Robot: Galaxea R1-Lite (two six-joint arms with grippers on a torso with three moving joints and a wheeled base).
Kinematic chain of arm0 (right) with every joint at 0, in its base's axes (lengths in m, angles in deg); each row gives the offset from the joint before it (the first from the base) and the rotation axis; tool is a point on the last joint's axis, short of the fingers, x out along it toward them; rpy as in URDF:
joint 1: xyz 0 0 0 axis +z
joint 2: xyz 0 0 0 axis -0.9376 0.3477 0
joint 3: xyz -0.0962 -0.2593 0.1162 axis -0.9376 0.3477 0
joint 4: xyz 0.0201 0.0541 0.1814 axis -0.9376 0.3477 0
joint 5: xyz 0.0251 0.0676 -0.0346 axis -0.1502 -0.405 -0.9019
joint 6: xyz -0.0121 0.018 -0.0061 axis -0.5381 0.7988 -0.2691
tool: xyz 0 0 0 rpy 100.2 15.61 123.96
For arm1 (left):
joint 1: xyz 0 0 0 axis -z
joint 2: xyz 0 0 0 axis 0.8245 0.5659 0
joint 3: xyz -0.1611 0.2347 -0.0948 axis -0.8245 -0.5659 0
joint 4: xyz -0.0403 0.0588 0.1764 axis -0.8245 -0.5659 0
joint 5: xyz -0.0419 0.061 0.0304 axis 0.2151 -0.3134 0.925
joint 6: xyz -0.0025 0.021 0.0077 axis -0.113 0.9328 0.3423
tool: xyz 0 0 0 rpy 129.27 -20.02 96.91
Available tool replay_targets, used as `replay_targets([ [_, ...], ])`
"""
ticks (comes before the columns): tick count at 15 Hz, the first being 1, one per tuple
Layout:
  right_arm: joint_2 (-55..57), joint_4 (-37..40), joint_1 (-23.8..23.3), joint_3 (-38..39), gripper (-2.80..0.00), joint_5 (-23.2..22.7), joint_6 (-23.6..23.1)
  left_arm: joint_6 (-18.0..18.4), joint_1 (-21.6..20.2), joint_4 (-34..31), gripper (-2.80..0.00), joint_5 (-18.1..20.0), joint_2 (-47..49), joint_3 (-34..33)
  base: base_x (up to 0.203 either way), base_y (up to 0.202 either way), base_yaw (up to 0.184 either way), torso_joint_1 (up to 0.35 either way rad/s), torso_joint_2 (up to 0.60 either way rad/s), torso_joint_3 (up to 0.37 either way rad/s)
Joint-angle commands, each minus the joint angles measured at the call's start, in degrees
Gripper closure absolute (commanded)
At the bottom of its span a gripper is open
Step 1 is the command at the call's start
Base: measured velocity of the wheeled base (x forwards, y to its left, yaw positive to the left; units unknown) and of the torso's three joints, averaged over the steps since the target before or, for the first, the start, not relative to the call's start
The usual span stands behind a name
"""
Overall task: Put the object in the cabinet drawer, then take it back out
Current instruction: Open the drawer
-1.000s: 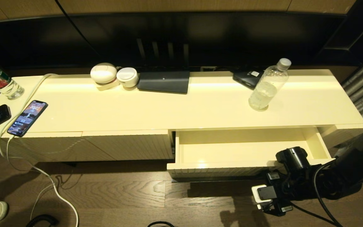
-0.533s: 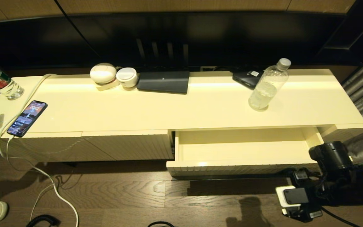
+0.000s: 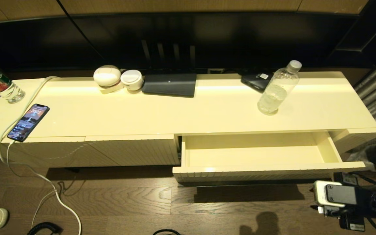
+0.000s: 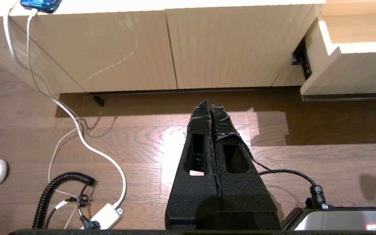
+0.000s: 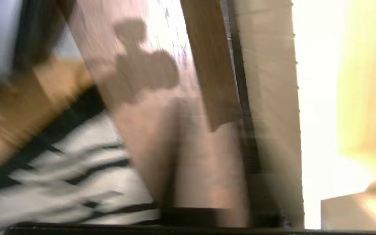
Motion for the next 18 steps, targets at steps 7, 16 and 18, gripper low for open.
replay_targets([
  [7,-2.1,28.7,2.9,-23.8,0.0,0.7,43.7,0.0,0.0,0.0,0.0,-0.1,0.0,-0.1,0.0,0.0,0.0,0.0,0.0,0.0],
  [16,23.7,38.6,8.4,-47.0,0.0,7.9,78.6,0.0,0.0,0.0,0.0,-0.1,0.0,-0.1,0.0,0.0,0.0,0.0,0.0,0.0],
  [18,28.2,38.7,8.9,-51.8,0.0,8.3,82.5,0.0,0.0,0.0,0.0,0.0,0.0,-0.1,0.0,0.0,0.0,0.0,0.0,0.0],
])
